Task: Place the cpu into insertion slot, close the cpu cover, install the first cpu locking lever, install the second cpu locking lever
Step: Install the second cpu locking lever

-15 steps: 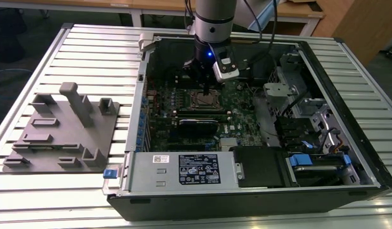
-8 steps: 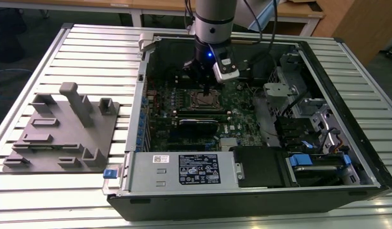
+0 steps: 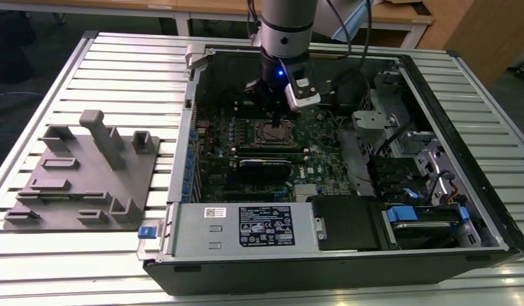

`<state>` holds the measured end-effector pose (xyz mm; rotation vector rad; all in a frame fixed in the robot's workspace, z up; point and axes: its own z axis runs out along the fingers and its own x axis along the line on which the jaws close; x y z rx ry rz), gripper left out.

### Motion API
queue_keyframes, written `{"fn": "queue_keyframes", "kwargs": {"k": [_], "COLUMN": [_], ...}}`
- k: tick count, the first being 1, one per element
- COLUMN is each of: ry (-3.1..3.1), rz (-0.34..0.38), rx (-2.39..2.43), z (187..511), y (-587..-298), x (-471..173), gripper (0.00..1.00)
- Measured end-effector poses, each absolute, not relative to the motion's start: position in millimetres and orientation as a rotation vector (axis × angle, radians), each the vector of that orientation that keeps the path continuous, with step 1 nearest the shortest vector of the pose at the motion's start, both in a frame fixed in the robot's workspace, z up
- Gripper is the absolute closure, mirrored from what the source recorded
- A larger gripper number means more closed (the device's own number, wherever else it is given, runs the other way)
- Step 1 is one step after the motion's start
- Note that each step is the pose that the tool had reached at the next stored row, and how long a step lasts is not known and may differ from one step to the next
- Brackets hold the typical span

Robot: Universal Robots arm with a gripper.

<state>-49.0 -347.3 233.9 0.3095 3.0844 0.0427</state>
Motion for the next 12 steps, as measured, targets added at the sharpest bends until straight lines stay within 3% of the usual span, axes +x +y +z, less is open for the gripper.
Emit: {"fn": "queue_keyframes", "kwargs": {"k": [12], "ry": [3.085], "rz": [0.061], "rx": [0.31], "z": [235.6], "y": [-349.9], "x": [-48.3], "gripper": [0.89]}}
